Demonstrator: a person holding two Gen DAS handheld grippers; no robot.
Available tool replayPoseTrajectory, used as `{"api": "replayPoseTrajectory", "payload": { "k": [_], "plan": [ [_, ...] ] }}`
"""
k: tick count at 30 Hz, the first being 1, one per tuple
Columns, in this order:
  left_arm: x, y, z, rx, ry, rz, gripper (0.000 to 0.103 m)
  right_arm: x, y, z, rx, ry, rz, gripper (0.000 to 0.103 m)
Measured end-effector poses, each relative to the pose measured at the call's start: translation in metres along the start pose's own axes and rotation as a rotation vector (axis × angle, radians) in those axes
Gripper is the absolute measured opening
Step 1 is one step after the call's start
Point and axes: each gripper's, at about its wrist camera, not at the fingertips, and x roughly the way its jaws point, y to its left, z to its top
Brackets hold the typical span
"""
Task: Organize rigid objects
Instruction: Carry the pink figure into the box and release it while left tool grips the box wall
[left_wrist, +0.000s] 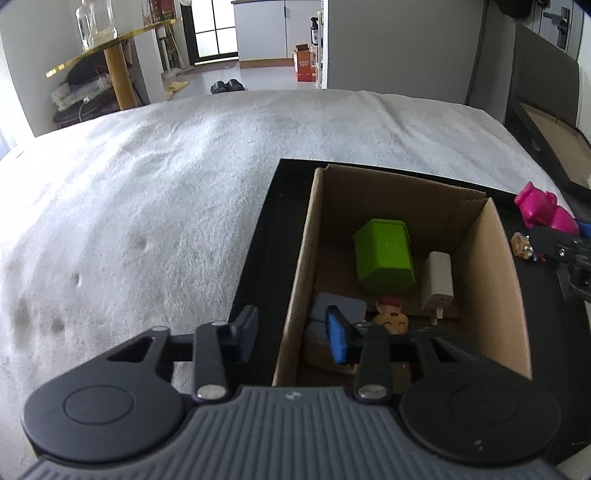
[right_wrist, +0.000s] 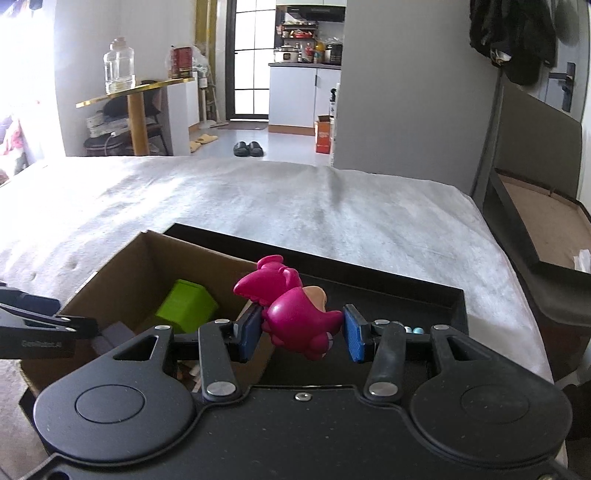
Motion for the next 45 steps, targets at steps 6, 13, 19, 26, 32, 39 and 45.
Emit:
{"api": "replayPoseTrajectory", "payload": {
  "k": [6,13,19,26,32,39,45],
  "plan": [
    [0.001,0.010,-0.002,-0.035,0.006,-0.037,0.020,-0.005,0.017,0.006,-0.016,-0.004,0.018,0.046],
    [0.000,0.014,-0.006,-0.049,0.005,-0.086,0.014,-0.006,0.041,0.010,-0.046,0.012,0.065,0.046],
    [-0.001,0.020,-0.009,-0.063,-0.001,-0.109,0.013,-0.003,0.064,0.005,-0.098,0.047,0.098,0.046],
    [0.000,0.026,-0.010,-0.072,-0.005,-0.132,0.013,0.002,0.086,-0.001,-0.170,0.104,0.101,0.046],
    [0.001,0.030,-0.011,-0.085,-0.005,-0.152,0.013,0.011,0.097,-0.008,-0.223,0.160,0.065,0.046],
    [0.001,0.032,-0.011,-0.092,-0.005,-0.161,0.014,0.020,0.109,-0.016,-0.306,0.199,-0.002,0.046],
    [0.001,0.030,-0.011,-0.089,-0.003,-0.154,0.014,0.023,0.114,-0.019,-0.351,0.202,-0.023,0.048]
  ]
}}
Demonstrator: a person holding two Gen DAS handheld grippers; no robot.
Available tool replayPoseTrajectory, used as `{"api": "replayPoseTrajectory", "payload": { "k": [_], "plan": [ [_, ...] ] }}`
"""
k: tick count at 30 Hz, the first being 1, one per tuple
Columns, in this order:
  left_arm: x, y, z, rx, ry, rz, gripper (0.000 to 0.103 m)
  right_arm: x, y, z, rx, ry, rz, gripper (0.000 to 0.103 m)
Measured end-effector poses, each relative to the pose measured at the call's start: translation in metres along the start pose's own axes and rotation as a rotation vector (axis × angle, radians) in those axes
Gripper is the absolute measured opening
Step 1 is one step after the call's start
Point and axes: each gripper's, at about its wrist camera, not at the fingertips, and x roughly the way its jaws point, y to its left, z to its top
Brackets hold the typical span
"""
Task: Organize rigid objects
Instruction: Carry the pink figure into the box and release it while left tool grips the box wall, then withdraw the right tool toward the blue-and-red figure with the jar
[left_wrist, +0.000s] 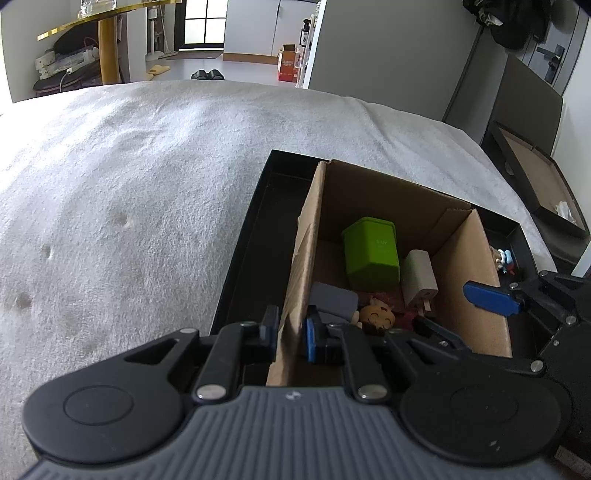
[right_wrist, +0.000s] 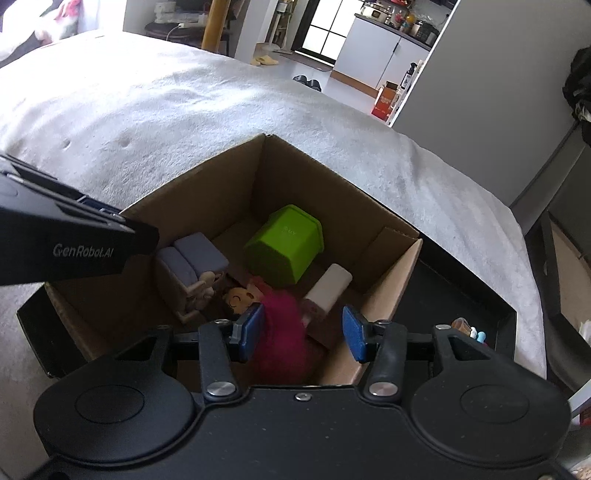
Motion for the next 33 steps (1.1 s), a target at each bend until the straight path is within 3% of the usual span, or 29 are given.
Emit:
{"api": "replayPoseTrajectory", "payload": {
  "k": [15,27,29,31,33],
  "plan": [
    [-0.006,-0.016,0.005,0.042,-0.019,0.061,0.013,-0.020,-0.027,0.000,0.129,-0.068,0.062,0.048],
    [-0.005,-0.033,0.011,0.093,-0.025,0.141,0.018,-0.027,-0.081,-0.013,0.354,-0.146,0.052,0.054],
    [-0.003,-0.035,0.013,0.090,-0.013,0.160,0.024,-0.026,-0.089,-0.018,0.384,-0.146,0.051,0.054],
    [-0.003,-0.037,0.014,0.090,-0.012,0.181,0.043,-0.024,-0.096,-0.023,0.407,-0.142,0.046,0.054],
    [-0.004,-0.041,0.013,0.105,-0.025,0.201,0.052,-0.022,-0.102,-0.027,0.424,-0.139,0.041,0.054]
  ]
}}
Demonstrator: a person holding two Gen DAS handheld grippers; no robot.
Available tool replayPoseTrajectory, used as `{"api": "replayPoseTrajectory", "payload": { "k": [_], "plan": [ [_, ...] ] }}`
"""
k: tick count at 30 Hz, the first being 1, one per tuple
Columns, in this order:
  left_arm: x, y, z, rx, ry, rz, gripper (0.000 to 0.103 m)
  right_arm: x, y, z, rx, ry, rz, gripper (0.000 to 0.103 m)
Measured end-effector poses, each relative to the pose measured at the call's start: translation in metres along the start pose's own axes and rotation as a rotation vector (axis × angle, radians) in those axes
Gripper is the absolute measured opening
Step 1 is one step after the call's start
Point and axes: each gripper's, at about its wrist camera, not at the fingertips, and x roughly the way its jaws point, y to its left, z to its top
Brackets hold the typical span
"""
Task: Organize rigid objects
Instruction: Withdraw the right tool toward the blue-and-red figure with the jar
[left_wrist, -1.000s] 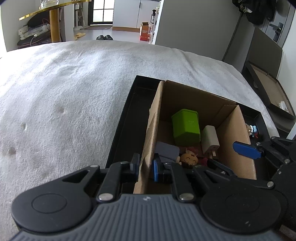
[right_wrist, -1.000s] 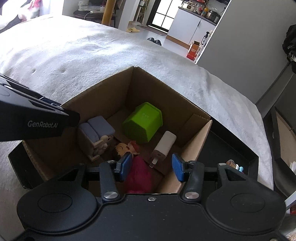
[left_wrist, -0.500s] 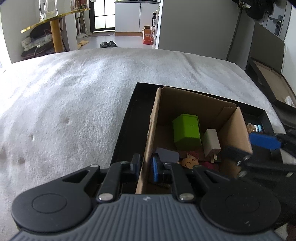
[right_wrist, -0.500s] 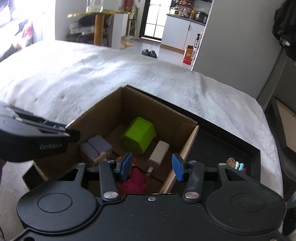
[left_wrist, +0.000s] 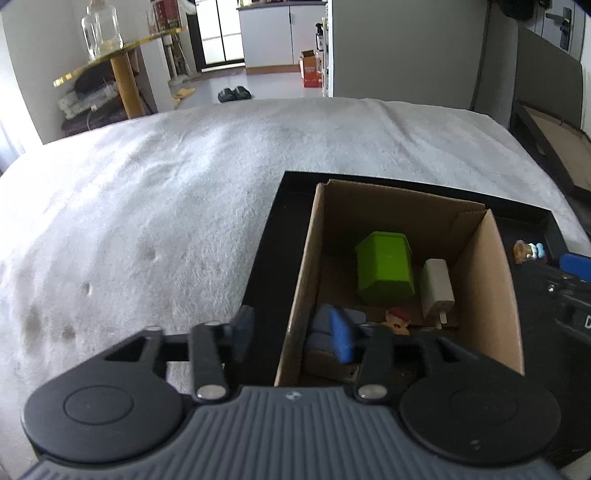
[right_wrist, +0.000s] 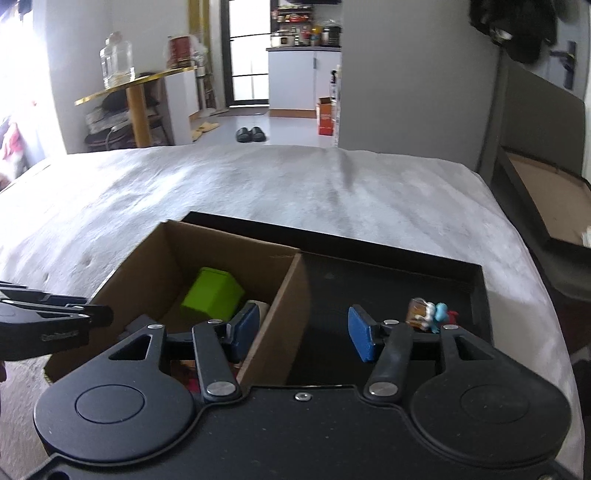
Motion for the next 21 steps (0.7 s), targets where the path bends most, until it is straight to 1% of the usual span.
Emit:
{"api": "replayPoseTrajectory", "payload": {
  "k": [1,4,5,11,12,14,21],
  "plan": [
    [0.000,-0.002,0.000,0.006,-0.001,0.006,0.057,0.000,-0.004,-0.002,0.013,0.000,-0.003,0.055],
    [-0.001,-0.007,0.001,0.025,0.002,0.022,0.067,0.001,-0.017,-0.006,0.049,0.004,-0.012,0.058],
    [-0.001,-0.009,0.001,0.033,0.002,0.028,0.068,0.002,-0.021,-0.008,0.062,0.005,-0.015,0.058],
    [-0.004,-0.023,0.003,0.088,-0.026,0.051,0.082,0.009,-0.049,-0.016,0.141,-0.002,-0.034,0.066],
    [-0.004,-0.025,0.003,0.098,-0.030,0.055,0.085,0.010,-0.053,-0.017,0.150,-0.004,-0.038,0.069],
    [-0.003,-0.028,0.004,0.111,-0.029,0.058,0.087,0.013,-0.061,-0.020,0.166,-0.006,-0.046,0.071],
    [0.002,-0.035,0.006,0.130,-0.024,0.112,0.088,0.027,-0.083,-0.029,0.207,0.002,-0.055,0.071]
  ]
}}
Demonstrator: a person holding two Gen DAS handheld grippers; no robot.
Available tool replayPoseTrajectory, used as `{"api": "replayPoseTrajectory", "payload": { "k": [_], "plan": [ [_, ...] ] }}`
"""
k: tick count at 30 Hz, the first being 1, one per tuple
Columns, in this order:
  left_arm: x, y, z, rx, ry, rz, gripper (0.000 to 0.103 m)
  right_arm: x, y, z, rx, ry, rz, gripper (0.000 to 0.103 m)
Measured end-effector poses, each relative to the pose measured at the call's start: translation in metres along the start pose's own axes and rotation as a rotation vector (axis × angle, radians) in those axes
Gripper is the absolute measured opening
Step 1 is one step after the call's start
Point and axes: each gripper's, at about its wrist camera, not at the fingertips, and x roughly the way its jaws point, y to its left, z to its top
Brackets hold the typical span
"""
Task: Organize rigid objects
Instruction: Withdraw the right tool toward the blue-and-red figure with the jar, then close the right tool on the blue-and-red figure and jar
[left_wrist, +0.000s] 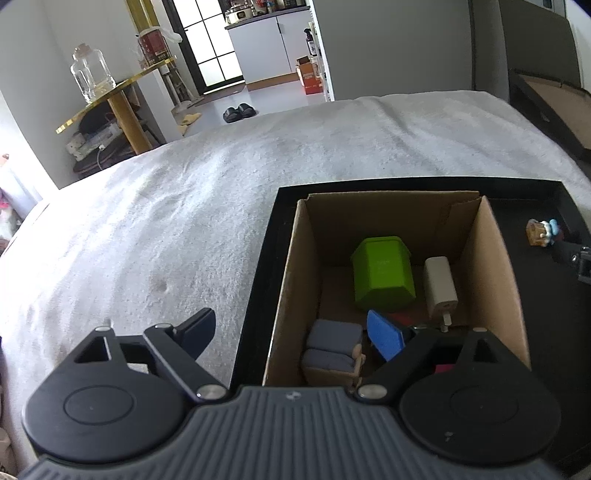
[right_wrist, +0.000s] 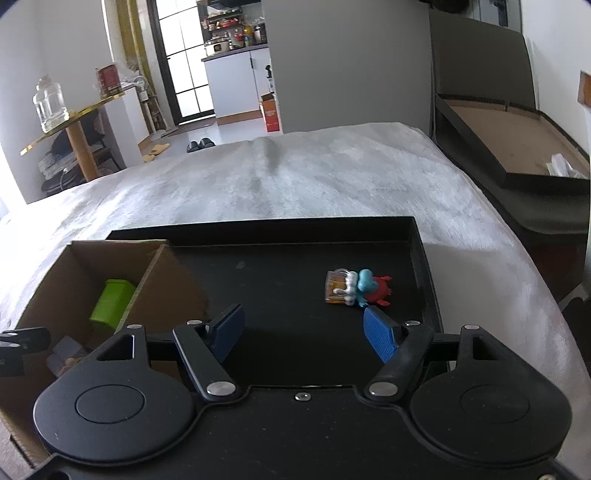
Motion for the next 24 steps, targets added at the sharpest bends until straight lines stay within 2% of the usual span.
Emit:
{"api": "replayPoseTrajectory", "payload": {
  "k": [2,4,9,13,24],
  "plan": [
    [0.002,-0.002,0.001,0.005,0.006,0.008,0.089,0.006,-0.006,0.000,0.009,0.005,-0.007,0.072],
    [0.003,-0.004,0.001,0.011,0.011,0.018,0.089,0.013,-0.012,0.000,0.012,0.007,-0.012,0.081],
    [0.006,-0.007,0.002,0.022,0.025,0.054,0.089,0.028,-0.020,0.002,0.020,0.015,-0.016,0.084],
    [0.010,-0.010,0.001,0.039,0.038,0.081,0.089,0.039,-0.025,0.002,0.030,0.016,-0.038,0.095],
    [0.016,-0.019,0.002,0.062,0.058,0.110,0.090,0.068,-0.031,0.001,0.023,0.036,-0.064,0.095]
  ]
}}
